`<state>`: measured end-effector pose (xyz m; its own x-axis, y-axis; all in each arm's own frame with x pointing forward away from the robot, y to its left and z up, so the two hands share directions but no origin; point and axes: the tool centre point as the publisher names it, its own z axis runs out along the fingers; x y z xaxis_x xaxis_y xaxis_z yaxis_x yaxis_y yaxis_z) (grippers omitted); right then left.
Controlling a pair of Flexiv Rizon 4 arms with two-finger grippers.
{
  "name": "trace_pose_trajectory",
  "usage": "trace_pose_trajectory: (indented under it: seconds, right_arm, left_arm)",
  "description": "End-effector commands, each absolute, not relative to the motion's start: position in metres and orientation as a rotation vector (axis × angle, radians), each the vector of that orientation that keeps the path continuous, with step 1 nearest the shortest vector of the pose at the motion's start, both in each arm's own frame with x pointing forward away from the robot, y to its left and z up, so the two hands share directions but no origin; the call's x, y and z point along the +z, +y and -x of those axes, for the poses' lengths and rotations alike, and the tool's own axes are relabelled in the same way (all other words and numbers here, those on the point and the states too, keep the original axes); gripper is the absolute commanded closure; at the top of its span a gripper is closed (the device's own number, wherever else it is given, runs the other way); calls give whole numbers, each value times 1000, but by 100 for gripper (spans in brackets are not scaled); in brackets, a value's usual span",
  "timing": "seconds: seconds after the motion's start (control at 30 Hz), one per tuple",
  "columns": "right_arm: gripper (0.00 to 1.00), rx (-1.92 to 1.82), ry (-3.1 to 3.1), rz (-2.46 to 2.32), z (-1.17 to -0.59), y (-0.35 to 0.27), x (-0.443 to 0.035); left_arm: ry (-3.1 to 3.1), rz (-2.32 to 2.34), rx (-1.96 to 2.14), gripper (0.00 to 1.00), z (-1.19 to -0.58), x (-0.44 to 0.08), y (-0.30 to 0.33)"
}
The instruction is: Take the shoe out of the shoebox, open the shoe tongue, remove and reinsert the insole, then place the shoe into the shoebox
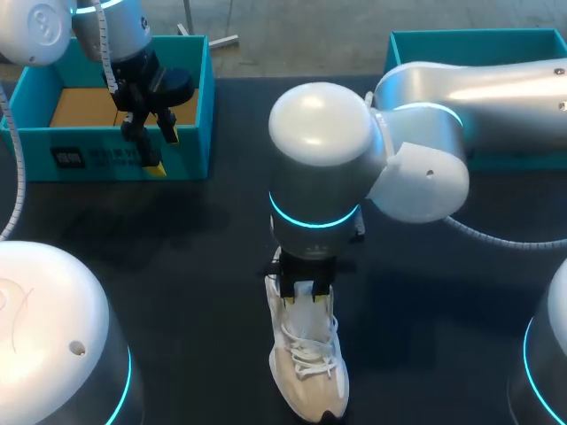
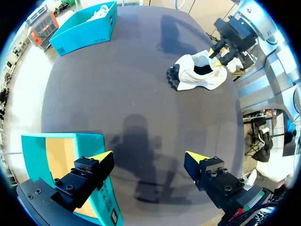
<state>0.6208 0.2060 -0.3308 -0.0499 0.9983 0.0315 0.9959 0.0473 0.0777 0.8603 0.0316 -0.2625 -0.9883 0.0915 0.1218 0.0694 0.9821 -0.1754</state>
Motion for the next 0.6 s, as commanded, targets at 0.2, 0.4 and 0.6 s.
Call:
trace_pose_trajectory:
  seconds: [0.2, 0.4, 0.6]
  right_arm:
    - [65, 86, 2237, -2144, -622, 209, -333]
    - [62, 152, 2294, -2050, -615, 204, -308]
    - [58, 264, 2494, -1817, -619, 202, -288]
  left_arm:
    - [-2999, 122, 258, 0, -860, -263, 32]
    - [-2999, 122, 258, 0, -860, -263, 32]
    - [-2999, 122, 258, 0, -860, -263, 32]
